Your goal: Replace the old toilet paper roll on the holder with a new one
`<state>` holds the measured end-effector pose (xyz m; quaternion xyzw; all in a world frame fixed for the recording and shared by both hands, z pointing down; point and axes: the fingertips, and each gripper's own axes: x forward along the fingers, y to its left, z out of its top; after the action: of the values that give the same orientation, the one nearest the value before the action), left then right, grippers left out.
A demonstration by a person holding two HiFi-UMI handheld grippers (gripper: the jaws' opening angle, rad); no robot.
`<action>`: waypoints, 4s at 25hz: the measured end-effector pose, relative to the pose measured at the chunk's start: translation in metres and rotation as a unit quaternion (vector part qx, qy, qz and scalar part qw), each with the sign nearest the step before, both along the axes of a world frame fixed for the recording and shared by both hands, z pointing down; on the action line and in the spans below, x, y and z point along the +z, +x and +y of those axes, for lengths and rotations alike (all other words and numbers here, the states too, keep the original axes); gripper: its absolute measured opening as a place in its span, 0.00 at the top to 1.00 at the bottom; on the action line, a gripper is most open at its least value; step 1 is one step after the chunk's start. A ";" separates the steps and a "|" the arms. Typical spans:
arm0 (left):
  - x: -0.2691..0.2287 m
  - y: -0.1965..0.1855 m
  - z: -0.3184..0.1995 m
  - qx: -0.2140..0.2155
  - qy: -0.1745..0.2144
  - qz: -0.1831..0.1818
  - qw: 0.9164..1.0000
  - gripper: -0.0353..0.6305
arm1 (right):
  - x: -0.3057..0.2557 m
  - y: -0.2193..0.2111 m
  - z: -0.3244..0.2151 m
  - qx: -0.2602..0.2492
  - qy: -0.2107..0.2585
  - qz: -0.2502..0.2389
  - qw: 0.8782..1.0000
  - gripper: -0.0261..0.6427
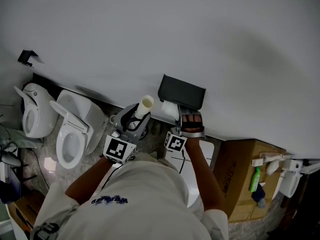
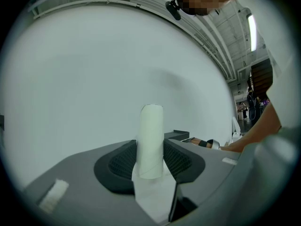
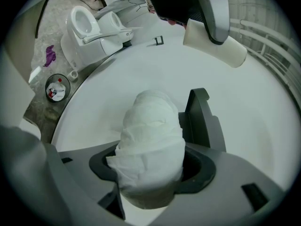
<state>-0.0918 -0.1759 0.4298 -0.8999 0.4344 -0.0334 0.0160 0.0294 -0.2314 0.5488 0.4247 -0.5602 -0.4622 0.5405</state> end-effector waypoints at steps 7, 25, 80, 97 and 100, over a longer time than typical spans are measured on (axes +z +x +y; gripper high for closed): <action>0.002 0.000 0.000 0.000 -0.001 -0.002 1.000 0.68 | -0.002 -0.004 -0.002 -0.002 0.006 -0.002 1.000 0.52; 0.003 -0.007 0.000 -0.005 -0.003 0.003 1.000 0.68 | 0.001 -0.016 -0.004 -0.008 0.003 -0.008 1.000 0.52; -0.012 -0.010 0.043 0.000 -0.014 -0.006 1.000 0.68 | -0.096 0.051 0.127 0.143 -0.008 -0.509 0.848 0.58; -0.017 -0.039 0.126 -0.035 0.004 0.052 0.998 0.68 | -0.139 0.055 0.230 0.100 0.003 -0.630 0.770 0.73; -0.012 -0.041 0.144 -0.044 0.002 0.061 0.997 0.68 | -0.148 0.056 0.251 0.094 0.005 -0.631 0.770 0.77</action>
<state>-0.1323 -0.0322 0.4176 -0.8802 0.4740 0.0215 -0.0098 0.0854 0.0191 0.4007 0.6740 -0.7303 -0.0402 0.1040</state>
